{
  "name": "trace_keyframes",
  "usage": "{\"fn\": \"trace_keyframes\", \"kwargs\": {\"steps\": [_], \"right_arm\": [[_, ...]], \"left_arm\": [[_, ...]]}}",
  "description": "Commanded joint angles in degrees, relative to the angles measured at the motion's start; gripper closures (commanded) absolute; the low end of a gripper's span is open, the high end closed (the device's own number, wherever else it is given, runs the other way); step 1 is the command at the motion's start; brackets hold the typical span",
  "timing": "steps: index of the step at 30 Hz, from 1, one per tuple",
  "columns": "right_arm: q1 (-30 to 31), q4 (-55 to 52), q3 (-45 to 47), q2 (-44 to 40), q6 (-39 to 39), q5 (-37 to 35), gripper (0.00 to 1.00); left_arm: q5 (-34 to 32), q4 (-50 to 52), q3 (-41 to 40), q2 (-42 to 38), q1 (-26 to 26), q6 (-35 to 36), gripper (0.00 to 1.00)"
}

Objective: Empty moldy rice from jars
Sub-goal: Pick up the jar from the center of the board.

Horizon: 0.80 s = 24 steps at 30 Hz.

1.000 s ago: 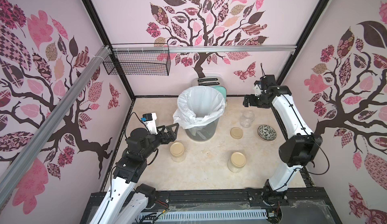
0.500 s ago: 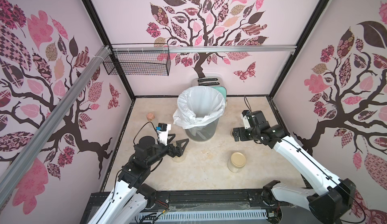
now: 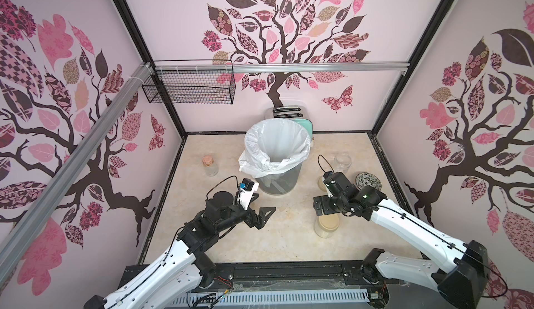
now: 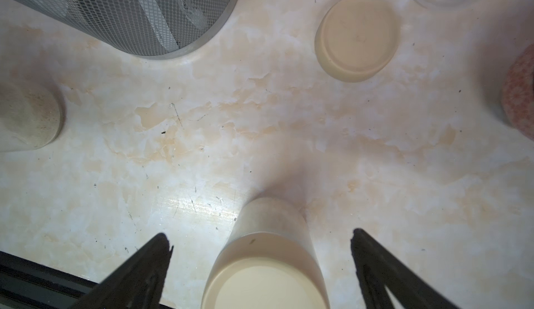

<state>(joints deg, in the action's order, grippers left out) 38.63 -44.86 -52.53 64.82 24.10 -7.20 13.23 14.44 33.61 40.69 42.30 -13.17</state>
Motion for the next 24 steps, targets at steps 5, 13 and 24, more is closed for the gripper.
{"fn": "trace_keyframes", "kwargs": {"steps": [5,13,24], "right_arm": [[2.29,-3.73,0.57,0.40,4.10,-2.12,0.00],[2.85,-5.02,5.36,-0.93,8.31,0.53,0.00],[6.03,-6.92,4.66,1.85,9.96,0.10,0.06]], "left_arm": [[-3.32,-3.10,-1.79,0.40,3.46,0.28,0.02],[-3.21,-3.34,-2.84,0.14,3.57,-0.23,0.02],[-2.67,-3.54,-2.84,1.15,3.66,-0.72,0.02]]}}
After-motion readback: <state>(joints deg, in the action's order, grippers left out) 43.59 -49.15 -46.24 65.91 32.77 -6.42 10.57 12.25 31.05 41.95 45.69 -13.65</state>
